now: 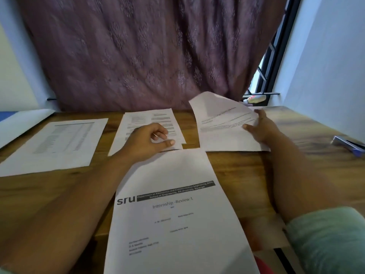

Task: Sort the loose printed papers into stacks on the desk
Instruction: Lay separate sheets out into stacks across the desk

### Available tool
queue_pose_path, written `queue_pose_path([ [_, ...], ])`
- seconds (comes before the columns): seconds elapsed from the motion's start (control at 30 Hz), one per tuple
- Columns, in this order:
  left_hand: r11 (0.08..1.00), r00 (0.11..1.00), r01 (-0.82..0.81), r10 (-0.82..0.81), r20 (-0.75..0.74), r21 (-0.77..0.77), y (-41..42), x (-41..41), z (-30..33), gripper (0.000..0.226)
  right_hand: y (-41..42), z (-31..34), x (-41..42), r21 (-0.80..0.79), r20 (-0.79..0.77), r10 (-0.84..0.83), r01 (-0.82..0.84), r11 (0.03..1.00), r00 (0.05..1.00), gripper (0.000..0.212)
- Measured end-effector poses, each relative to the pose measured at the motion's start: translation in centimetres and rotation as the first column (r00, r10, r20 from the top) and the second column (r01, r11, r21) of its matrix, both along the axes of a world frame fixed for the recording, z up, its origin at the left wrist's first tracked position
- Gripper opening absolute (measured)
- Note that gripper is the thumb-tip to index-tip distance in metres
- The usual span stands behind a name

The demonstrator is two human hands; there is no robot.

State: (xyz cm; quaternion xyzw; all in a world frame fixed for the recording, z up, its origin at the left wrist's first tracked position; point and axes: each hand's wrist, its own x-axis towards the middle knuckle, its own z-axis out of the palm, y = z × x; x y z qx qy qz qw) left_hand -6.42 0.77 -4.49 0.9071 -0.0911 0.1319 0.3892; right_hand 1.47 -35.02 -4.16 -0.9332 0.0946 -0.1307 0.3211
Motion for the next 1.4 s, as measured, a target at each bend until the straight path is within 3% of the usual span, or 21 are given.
queue_pose_path([
  [0.07, 0.990, 0.995, 0.086, -0.081, -0.050, 0.110, -0.4, -0.2, -0.5, 0.051, -0.5, -0.9, 0.7, -0.061, -0.052, -0.013, 0.010, 0.998, 0.999, 0.088],
  [0.13, 0.962, 0.986, 0.155, -0.135, -0.102, 0.227, -0.9, -0.4, -0.7, 0.070, -0.2, -1.3, 1.0, -0.223, -0.022, -0.036, 0.031, 0.974, 0.999, 0.093],
  [0.23, 0.897, 0.971, 0.210, -0.145, -0.190, 0.388, -1.1, -0.8, -0.8, 0.089, 1.2, -0.6, 1.3, -0.572, 0.145, -0.012, 0.094, 0.815, 0.989, 0.070],
  [0.3, 0.879, 0.965, 0.225, -0.143, -0.219, 0.420, -1.0, -0.7, -0.9, 0.093, 2.6, -0.1, 1.4, -0.605, 0.045, 0.103, -0.055, 0.794, 0.994, 0.058],
  [0.37, 0.875, 0.961, 0.243, -0.157, -0.230, 0.418, -1.0, -0.5, -1.0, 0.091, 4.1, -0.6, 1.3, -0.554, -0.275, 0.180, -0.309, 0.773, 0.944, 0.071],
  [0.43, 0.879, 0.961, 0.243, -0.162, -0.222, 0.411, -0.9, -0.5, -1.0, 0.083, 5.2, -1.0, 0.9, -0.473, -0.432, 0.201, -0.410, 0.780, 0.879, 0.074],
  [0.53, 0.888, 0.968, 0.233, -0.172, -0.184, 0.396, -0.7, -0.3, -1.3, 0.072, 5.6, -0.5, -0.2, -0.323, -0.283, 0.233, -0.321, 0.890, 0.930, 0.067],
  [0.63, 0.916, 0.970, 0.236, -0.203, -0.133, 0.325, -0.6, 0.0, -1.6, 0.058, 6.9, 0.3, -1.5, -0.176, -0.032, 0.347, -0.347, 0.921, 0.937, 0.046],
  [0.7, 0.949, 0.973, 0.232, -0.227, -0.046, 0.216, -0.5, 0.1, -1.6, 0.043, 8.5, 0.7, -2.7, -0.002, 0.065, 0.476, -0.477, 0.879, 0.877, 0.031],
  [0.8, 0.972, 0.971, 0.233, -0.234, 0.057, 0.019, -0.5, 0.1, -1.3, 0.028, 10.8, 0.8, -4.1, 0.152, 0.073, 0.595, -0.598, 0.787, 0.801, 0.024],
  [0.9, 0.969, 0.968, 0.243, -0.238, 0.082, -0.049, -0.4, 0.1, -1.3, 0.020, 11.9, 0.8, -4.2, 0.203, 0.177, 0.568, -0.595, 0.778, 0.804, 0.018],
  [0.97, 0.971, 0.968, 0.235, -0.230, 0.105, -0.038, -0.3, 0.3, -1.3, 0.016, 11.9, 1.1, -4.3, 0.261, 0.299, 0.476, -0.551, 0.793, 0.827, 0.019],
  [1.03, 0.976, 0.967, 0.216, -0.214, 0.140, 0.003, -0.2, 0.4, -1.5, 0.014, 11.5, 1.4, -4.4, 0.304, 0.327, 0.462, -0.554, 0.775, 0.825, 0.018],
  [1.13, 0.976, 0.960, 0.165, -0.192, 0.203, 0.142, -0.4, 0.7, -1.7, 0.015, 11.1, 1.5, -4.8, 0.176, 0.172, 0.651, -0.674, 0.717, 0.739, 0.016],
  [1.23, 0.955, 0.961, 0.157, -0.207, 0.185, 0.253, -0.4, 0.5, -1.6, 0.016, 12.0, 1.3, -5.1, -0.058, -0.100, 0.720, -0.727, 0.684, 0.686, 0.039],
  [1.33, 0.940, 0.965, 0.257, -0.262, -0.012, 0.225, -0.5, -0.2, -1.3, 0.022, 12.9, 0.9, -4.8, -0.188, -0.299, 0.675, -0.735, 0.651, 0.675, 0.068],
  [1.4, 0.936, 0.954, 0.291, -0.270, -0.129, 0.197, -0.4, -0.4, -1.1, 0.035, 13.0, 0.6, -4.5, -0.193, -0.324, 0.668, -0.738, 0.647, 0.670, 0.066],
])
